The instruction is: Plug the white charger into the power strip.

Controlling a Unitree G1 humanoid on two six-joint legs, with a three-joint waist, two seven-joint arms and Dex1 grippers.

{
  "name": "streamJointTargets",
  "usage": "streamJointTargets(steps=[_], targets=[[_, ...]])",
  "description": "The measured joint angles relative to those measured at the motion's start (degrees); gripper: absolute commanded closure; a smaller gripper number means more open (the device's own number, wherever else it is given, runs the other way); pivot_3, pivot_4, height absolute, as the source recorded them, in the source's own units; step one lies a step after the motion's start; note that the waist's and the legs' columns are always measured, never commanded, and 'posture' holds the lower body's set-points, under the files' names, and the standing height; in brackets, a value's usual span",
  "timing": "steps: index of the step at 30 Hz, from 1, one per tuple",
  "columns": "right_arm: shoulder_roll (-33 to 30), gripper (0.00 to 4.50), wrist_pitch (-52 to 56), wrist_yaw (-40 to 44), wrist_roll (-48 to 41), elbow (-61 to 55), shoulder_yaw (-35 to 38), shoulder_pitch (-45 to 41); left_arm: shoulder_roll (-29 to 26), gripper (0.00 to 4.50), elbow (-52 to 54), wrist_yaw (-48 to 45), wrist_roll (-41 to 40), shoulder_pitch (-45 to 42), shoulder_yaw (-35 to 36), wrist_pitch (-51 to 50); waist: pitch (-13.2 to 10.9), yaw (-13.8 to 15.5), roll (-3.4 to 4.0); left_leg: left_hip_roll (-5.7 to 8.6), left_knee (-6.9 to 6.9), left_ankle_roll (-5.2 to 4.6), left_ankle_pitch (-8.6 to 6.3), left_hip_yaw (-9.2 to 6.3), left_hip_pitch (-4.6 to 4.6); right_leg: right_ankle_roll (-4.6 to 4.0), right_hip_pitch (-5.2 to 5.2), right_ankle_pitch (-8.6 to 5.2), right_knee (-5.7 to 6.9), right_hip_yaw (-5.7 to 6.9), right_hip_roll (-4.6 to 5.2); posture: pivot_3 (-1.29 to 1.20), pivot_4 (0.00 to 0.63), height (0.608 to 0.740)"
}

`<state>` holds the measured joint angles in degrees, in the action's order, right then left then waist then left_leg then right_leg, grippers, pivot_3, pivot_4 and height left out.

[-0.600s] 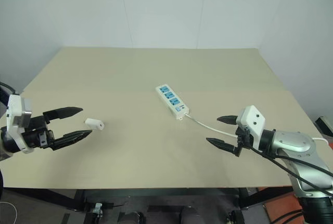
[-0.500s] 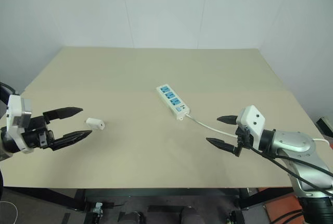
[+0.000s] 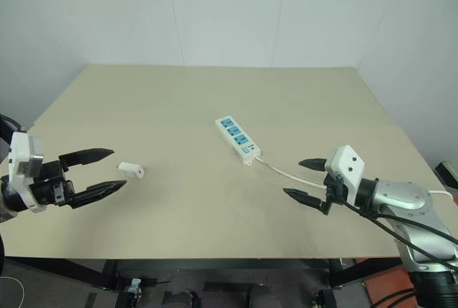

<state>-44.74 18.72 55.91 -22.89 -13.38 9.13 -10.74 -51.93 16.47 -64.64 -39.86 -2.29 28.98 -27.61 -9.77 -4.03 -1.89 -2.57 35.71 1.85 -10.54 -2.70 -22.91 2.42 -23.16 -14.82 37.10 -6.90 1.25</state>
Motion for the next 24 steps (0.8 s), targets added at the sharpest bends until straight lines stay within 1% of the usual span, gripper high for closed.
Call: streamJointTargets(steps=[2,4,7,10,13,16,17,18,23,24], targets=[[5.4,0.02,0.8,-5.7,3.7,0.9,-4.4,-4.2,0.6,0.0,-0.5,0.3,0.0,-3.0,-2.3,0.2,0.0,-0.2,-0.02,-0.05,0.03,0.0,0.0,0.0,0.06,-0.07,0.0,0.08,0.02,0.0,-0.06,0.0,0.15,0.74],[8.8,0.02,1.3,-8.6,6.1,2.0,-9.1,-6.4,1.0,0.0,-0.6,0.5,0.2,-5.0,-4.6,0.5,0.0,-0.1,0.01,-0.04,0.03,0.0,0.0,0.0,0.07,-0.07,0.0,0.1,0.03,0.0,-0.06,0.0,0.15,0.74],[13.6,0.02,3.3,-14.4,12.4,9.5,-15.0,-11.2,2.0,0.0,-2.5,1.1,0.9,-7.8,-7.3,1.2,0.0,0.0,0.01,-0.01,0.04,0.0,0.0,0.01,-0.07,-0.06,-0.06,0.11,-0.02,-0.01,-0.04,0.0,0.15,0.74],[17.4,0.02,5.2,-19.1,16.1,16.2,-17.5,-15.6,2.1,0.0,-3.4,0.9,1.2,-9.0,-8.2,1.2,0.0,0.0,0.01,0.0,0.03,0.0,0.0,-0.02,-0.26,-0.08,-0.19,0.13,-0.02,0.01,-0.03,0.0,0.15,0.74],[21.1,0.02,5.6,-24.9,20.3,24.1,-18.1,-20.8,2.1,0.0,-4.0,0.5,1.4,-10.2,-9.2,1.2,0.0,0.0,0.01,-0.01,0.01,0.0,0.0,-0.03,-0.3,-0.26,-0.24,0.24,-0.02,0.03,-0.03,0.0,0.15,0.74],[22.5,0.02,5.3,-27.0,22.2,28.8,-18.6,-23.4,2.1,0.0,-4.5,0.1,1.4,-10.7,-9.4,1.4,0.0,0.0,0.01,-0.01,-0.02,0.0,0.0,-0.04,-0.27,-0.26,-0.21,0.24,-0.02,0.04,-0.03,0.0,0.15,0.74],[22.7,0.38,5.3,-26.8,22.3,29.8,-18.7,-24.2,2.1,0.0,-4.8,0.0,1.5,-10.8,-9.4,1.4,0.0,0.0,0.01,0.0,-0.02,0.0,0.0,-0.05,-0.26,-0.25,-0.2,0.23,-0.02,0.04,-0.03,0.0,0.15,0.74],[22.7,0.59,5.3,-26.1,22.3,30.3,-18.8,-24.5,2.1,0.0,-4.9,-0.1,1.5,-10.9,-9.5,1.4,0.0,0.0,0.01,-0.01,-0.01,0.0,0.0,-0.05,-0.25,-0.23,-0.19,0.22,-0.02,0.04,-0.04,0.0,0.15,0.74],[22.3,2.26,5.5,-21.5,21.5,30.1,-18.9,-23.9,2.0,0.0,-5.0,-0.4,1.5,-10.8,-9.5,1.4,0.0,0.0,0.01,-0.01,0.04,0.0,0.0,-0.08,-0.18,-0.05,-0.08,0.12,-0.01,0.08,-0.03,0.0,0.15,0.74],[22.0,2.65,5.6,-20.8,21.5,29.9,-18.9,-23.8,2.0,0.0,-5.0,-0.4,1.5,-10.8,-9.5,1.4,0.0,0.0,0.01,-0.01,0.04,0.0,0.0,-0.08,-0.18,-0.05,-0.08,0.11,-0.01,0.08,-0.03,0.0,0.15,0.74]])
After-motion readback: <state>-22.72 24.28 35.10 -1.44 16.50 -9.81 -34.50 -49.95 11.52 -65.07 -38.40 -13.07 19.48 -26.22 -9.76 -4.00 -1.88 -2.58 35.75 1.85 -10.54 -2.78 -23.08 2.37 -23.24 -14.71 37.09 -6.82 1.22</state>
